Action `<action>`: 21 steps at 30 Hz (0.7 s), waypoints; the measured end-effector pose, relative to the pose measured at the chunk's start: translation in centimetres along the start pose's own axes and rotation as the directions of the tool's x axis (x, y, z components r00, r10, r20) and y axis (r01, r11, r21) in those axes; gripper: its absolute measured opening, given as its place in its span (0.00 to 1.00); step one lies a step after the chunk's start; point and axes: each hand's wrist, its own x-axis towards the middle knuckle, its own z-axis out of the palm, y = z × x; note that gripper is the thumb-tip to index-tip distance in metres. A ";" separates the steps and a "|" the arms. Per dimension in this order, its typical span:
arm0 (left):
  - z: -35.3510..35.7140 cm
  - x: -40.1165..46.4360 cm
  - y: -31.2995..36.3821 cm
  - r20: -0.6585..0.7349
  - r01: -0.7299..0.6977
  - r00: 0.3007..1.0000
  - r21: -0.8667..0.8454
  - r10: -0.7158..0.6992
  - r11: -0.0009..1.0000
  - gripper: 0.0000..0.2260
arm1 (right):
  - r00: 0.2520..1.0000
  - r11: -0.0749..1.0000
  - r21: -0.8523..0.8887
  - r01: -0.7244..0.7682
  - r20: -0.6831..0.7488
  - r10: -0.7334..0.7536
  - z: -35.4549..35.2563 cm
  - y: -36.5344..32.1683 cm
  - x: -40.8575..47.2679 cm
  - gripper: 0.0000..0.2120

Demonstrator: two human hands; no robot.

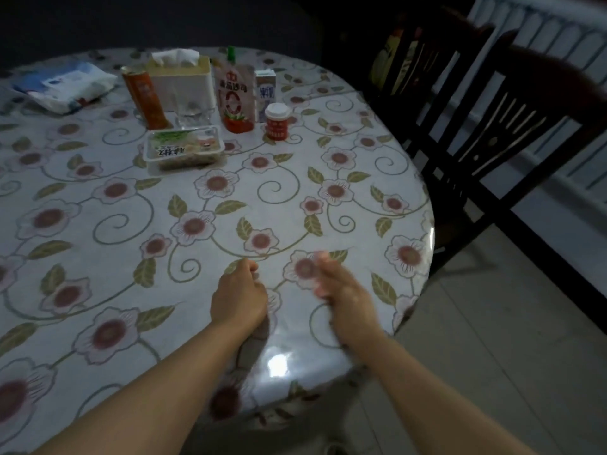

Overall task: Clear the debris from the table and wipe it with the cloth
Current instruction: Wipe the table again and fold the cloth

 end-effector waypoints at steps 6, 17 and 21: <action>2.7 4.6 4.9 -0.080 0.038 0.996 0.009 -0.037 0.999 0.15 | 0.937 0.921 -0.184 -0.344 -0.135 0.323 -8.0 12.1 9.0 0.20; 1.8 11.7 8.0 -0.195 0.206 0.960 0.015 -0.199 0.979 0.16 | 0.909 0.949 0.138 0.282 0.278 -0.311 2.2 1.4 14.4 0.27; 1.6 13.5 8.5 -0.167 0.204 0.966 0.011 -0.200 0.979 0.16 | 0.972 0.994 0.040 0.105 0.207 -0.111 -1.8 6.0 17.9 0.14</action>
